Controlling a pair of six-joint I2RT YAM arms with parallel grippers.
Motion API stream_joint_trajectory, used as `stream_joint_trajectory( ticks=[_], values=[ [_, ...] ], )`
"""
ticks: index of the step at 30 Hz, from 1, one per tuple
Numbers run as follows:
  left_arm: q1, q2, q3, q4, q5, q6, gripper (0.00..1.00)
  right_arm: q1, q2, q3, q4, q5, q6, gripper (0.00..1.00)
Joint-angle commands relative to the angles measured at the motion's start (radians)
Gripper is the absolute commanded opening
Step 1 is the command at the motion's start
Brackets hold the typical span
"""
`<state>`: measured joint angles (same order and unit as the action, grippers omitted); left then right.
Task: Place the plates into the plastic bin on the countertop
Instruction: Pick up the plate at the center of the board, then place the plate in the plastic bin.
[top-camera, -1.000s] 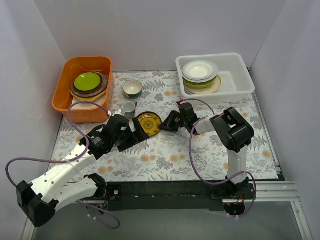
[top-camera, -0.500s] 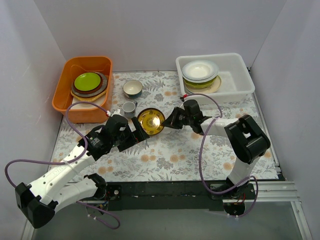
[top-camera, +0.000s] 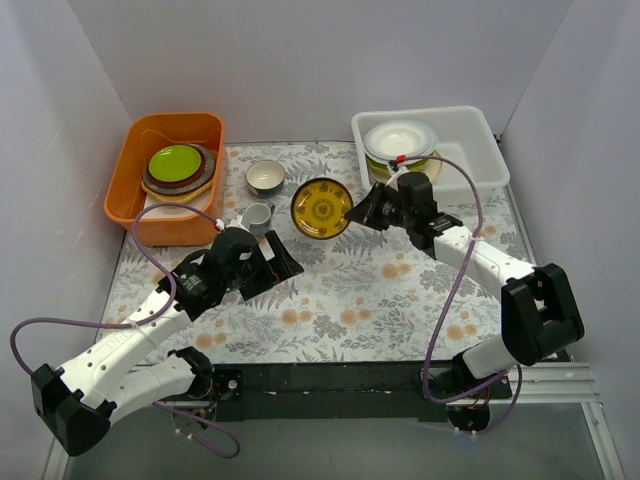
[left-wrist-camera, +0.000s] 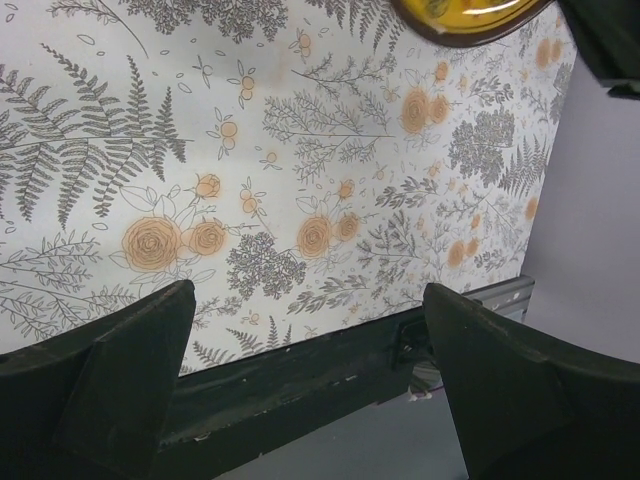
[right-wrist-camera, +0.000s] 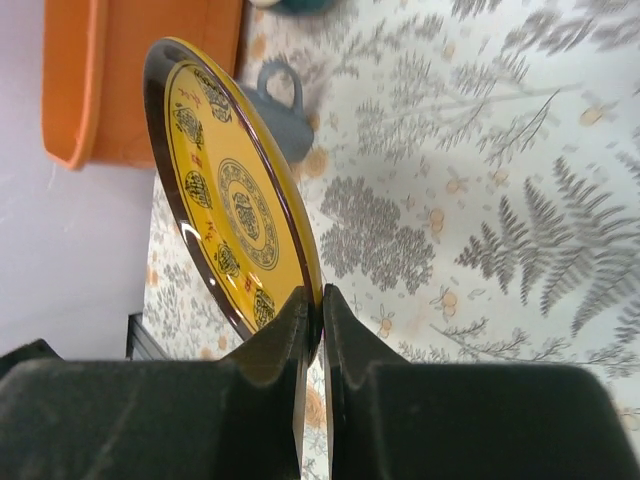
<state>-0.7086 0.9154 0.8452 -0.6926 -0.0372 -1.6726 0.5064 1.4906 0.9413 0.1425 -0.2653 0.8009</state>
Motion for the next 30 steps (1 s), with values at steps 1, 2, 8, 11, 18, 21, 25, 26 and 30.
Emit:
stream_joint_trajectory(
  ticks=[1, 2, 8, 11, 18, 21, 25, 26, 30],
  values=[
    [0.006, 0.004, -0.011, 0.036, 0.028, 0.007, 0.98, -0.104, -0.064, 0.097, -0.044, -0.009, -0.052, 0.07],
    [0.006, 0.004, -0.012, 0.038, 0.03, 0.007, 0.98, -0.147, -0.069, 0.109, -0.05, -0.032, -0.054, 0.06],
    [0.006, 0.002, -0.034, 0.056, 0.036, 0.001, 0.98, -0.275, -0.058, 0.227, -0.118, -0.092, -0.088, 0.07],
    [0.006, 0.013, -0.035, 0.064, 0.065, 0.001, 0.98, -0.347, -0.04, 0.298, -0.141, -0.129, -0.098, 0.07],
    [0.006, 0.025, -0.034, 0.071, 0.083, 0.004, 0.98, -0.451, 0.013, 0.398, -0.159, -0.193, -0.06, 0.07],
    [0.006, 0.028, -0.025, 0.065, 0.085, 0.008, 0.98, -0.479, 0.036, 0.427, -0.165, -0.203, -0.058, 0.07],
    [0.006, 0.04, -0.021, 0.065, 0.085, 0.008, 0.98, -0.496, 0.056, 0.433, -0.153, -0.199, -0.048, 0.07],
    [0.006, 0.045, -0.021, 0.065, 0.088, 0.01, 0.98, -0.496, 0.069, 0.436, -0.152, -0.199, -0.046, 0.07],
    [0.006, 0.065, -0.026, 0.068, 0.1, 0.014, 0.98, -0.54, 0.121, 0.471, -0.152, -0.204, -0.042, 0.07]
  ],
)
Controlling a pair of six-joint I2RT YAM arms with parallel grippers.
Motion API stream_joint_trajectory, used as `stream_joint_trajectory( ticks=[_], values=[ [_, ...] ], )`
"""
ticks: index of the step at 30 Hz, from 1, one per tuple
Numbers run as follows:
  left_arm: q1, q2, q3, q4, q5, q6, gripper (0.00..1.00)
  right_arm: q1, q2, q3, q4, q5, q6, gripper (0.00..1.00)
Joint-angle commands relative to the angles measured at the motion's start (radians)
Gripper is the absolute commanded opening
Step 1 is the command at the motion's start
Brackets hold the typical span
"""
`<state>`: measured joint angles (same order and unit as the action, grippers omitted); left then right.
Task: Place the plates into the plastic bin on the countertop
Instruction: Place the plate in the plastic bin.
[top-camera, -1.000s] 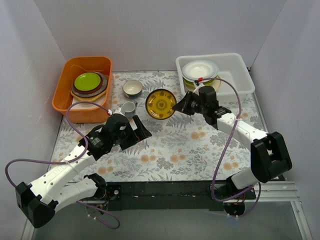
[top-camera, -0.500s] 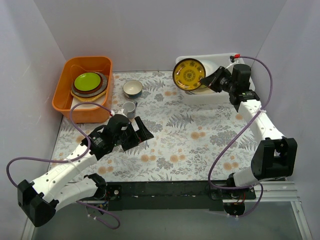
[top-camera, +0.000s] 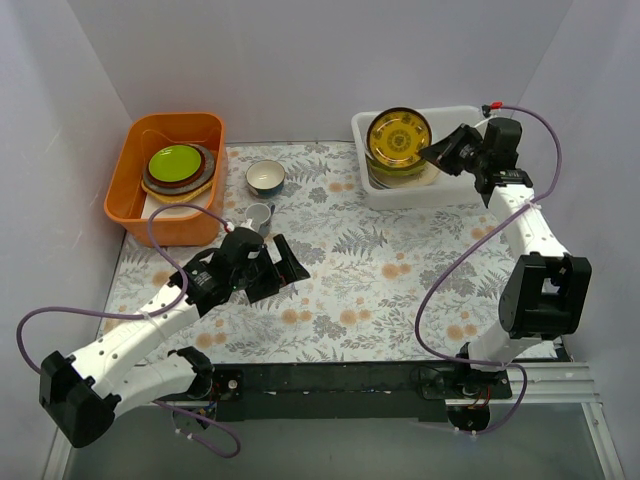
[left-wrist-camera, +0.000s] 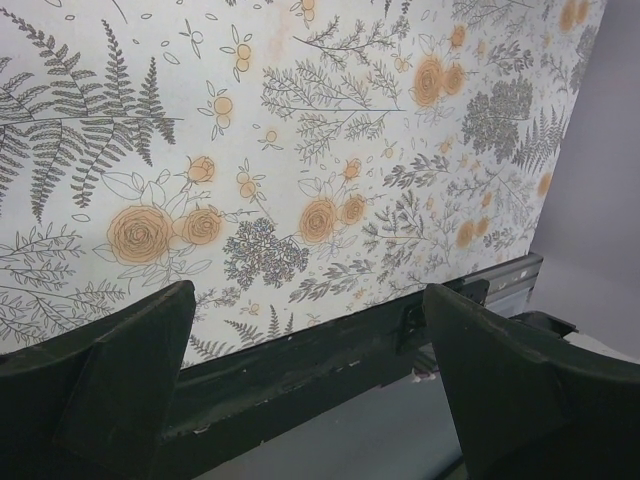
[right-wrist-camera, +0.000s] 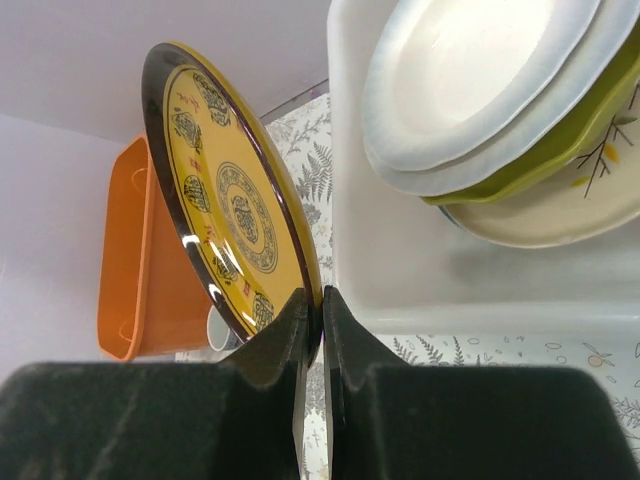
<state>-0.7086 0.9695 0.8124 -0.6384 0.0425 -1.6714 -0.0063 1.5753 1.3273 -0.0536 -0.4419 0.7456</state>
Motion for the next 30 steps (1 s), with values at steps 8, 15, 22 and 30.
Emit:
stream_joint_trajectory(
  ticks=[8, 15, 22, 30],
  values=[
    [0.006, -0.009, -0.044, 0.035, 0.037, 0.007, 0.98, -0.043, 0.195, 0.225, 0.009, -0.029, 0.017, 0.07],
    [0.006, -0.049, -0.101, 0.054, 0.053, -0.007, 0.98, -0.046, 0.356, 0.415, -0.071, -0.02, 0.014, 0.08],
    [0.006, -0.058, -0.13, 0.066, 0.063, -0.008, 0.98, -0.046, 0.495, 0.582, -0.126, -0.017, 0.031, 0.08],
    [0.006, -0.063, -0.182, 0.111, 0.089, -0.022, 0.98, -0.046, 0.595, 0.639, -0.141, -0.04, 0.06, 0.08]
  ],
)
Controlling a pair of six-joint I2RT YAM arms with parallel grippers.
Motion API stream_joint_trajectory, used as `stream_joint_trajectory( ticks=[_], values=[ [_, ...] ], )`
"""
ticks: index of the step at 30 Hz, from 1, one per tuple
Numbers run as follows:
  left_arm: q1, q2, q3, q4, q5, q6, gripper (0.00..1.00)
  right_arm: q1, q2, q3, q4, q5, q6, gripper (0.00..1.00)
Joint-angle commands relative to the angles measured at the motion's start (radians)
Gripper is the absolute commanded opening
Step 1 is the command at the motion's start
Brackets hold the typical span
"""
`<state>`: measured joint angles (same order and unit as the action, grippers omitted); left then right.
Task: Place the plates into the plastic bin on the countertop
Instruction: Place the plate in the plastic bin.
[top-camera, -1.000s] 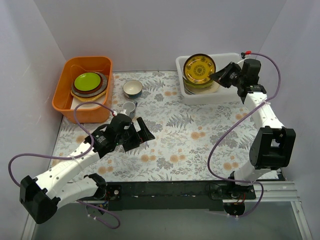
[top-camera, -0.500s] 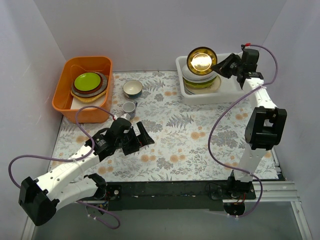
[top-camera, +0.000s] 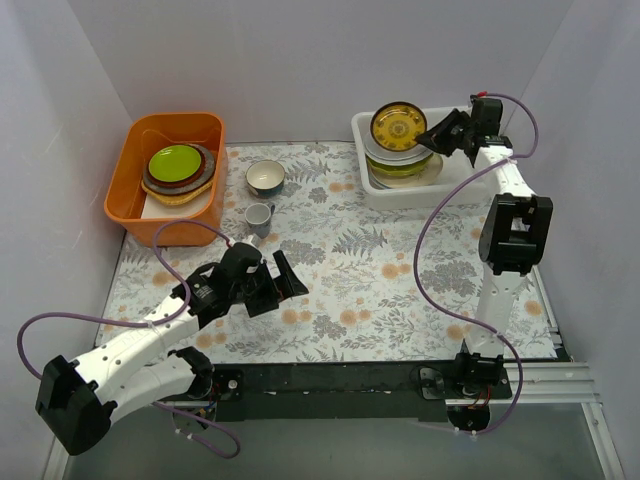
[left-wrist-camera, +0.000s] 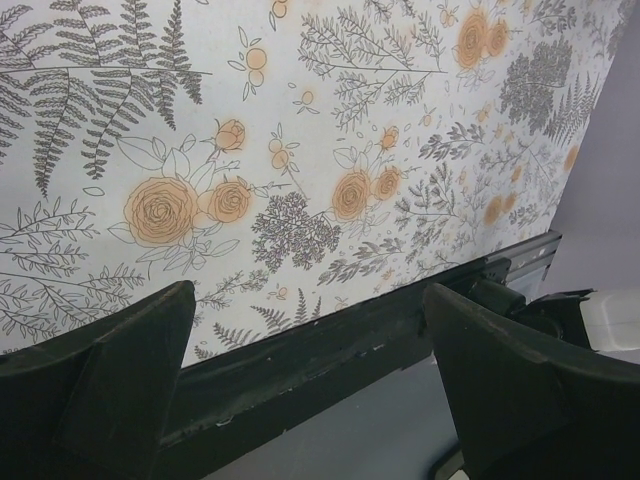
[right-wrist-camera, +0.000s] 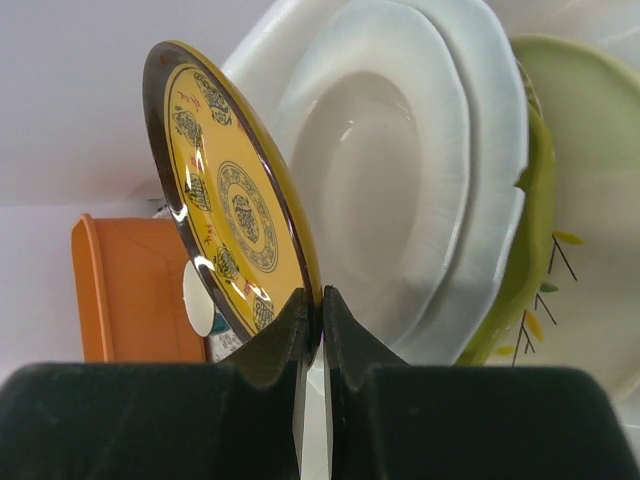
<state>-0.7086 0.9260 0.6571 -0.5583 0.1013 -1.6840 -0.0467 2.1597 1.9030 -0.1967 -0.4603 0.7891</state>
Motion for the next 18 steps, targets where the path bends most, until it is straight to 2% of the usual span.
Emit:
stream_joint_trajectory(
  ticks=[1, 11, 18],
  values=[
    [0.005, -0.021, -0.036, 0.032, 0.032, -0.013, 0.98, -0.005, 0.017, 0.064, 0.003, -0.018, 0.018, 0.08],
    [0.005, -0.026, -0.034, 0.028, 0.023, 0.006, 0.98, -0.005, 0.048, 0.047, -0.017, -0.02, 0.001, 0.11],
    [0.004, -0.024, -0.042, 0.031, 0.032, 0.003, 0.98, -0.005, 0.037, -0.009, 0.014, -0.026, 0.007, 0.17]
  ],
)
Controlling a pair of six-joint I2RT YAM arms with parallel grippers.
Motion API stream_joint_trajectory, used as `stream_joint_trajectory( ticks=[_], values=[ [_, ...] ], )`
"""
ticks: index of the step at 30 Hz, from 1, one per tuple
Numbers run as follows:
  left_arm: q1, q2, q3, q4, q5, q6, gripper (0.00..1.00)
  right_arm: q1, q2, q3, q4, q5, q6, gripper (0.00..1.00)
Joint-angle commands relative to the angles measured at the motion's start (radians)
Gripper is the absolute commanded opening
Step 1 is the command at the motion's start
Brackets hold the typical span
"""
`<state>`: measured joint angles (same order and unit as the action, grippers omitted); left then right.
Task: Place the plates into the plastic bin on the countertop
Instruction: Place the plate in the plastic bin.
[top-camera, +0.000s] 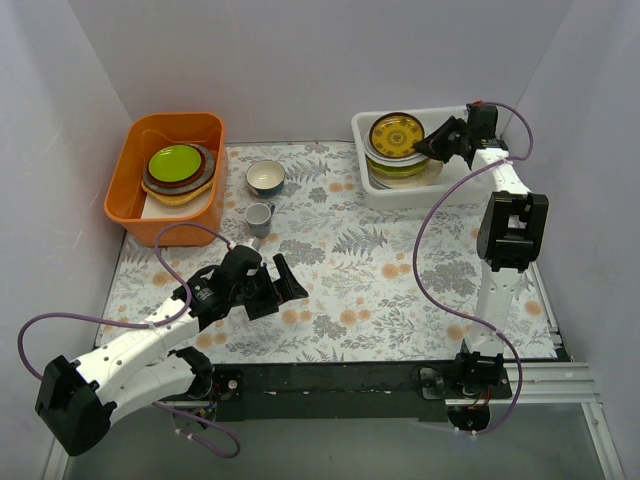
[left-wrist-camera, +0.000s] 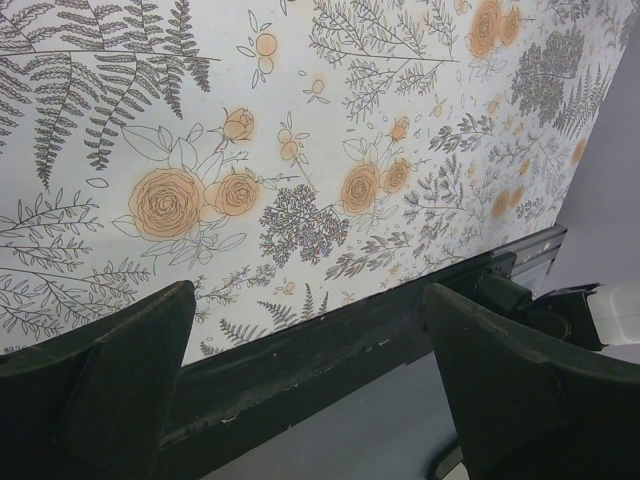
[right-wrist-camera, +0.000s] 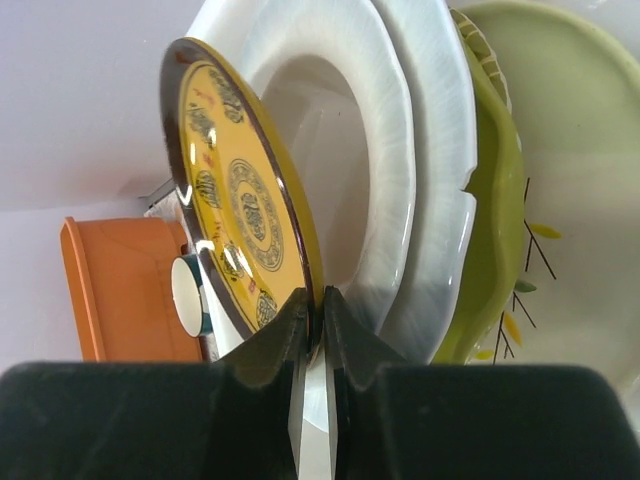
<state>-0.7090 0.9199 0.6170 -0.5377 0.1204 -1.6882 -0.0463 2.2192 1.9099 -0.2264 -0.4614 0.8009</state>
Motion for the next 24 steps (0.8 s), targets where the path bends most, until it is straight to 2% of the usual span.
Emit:
stream_joint_trajectory(
  ticks=[1, 9, 12, 16, 19, 24],
  values=[
    [0.006, -0.021, -0.006, 0.01, 0.013, 0.005, 0.98, -0.006, -0.021, -0.015, 0.042, -0.029, -0.006, 0.2],
    [0.006, -0.035, -0.02, 0.012, 0.027, 0.004, 0.98, -0.006, -0.038, -0.083, 0.055, -0.046, -0.023, 0.32],
    [0.005, -0.039, -0.023, 0.012, 0.031, 0.005, 0.98, -0.007, -0.065, -0.142, 0.074, -0.046, -0.034, 0.41],
    [0.006, -0.05, -0.033, -0.001, 0.028, -0.004, 0.98, -0.007, -0.111, -0.19, 0.052, -0.03, -0.069, 0.6],
    [0.006, -0.052, -0.039, -0.005, 0.027, -0.004, 0.98, -0.009, -0.17, -0.264, 0.079, -0.022, -0.081, 0.68],
    [0.005, -0.053, -0.03, -0.011, 0.03, 0.001, 0.98, -0.01, -0.243, -0.325, 0.093, -0.01, -0.103, 0.73]
  ],
)
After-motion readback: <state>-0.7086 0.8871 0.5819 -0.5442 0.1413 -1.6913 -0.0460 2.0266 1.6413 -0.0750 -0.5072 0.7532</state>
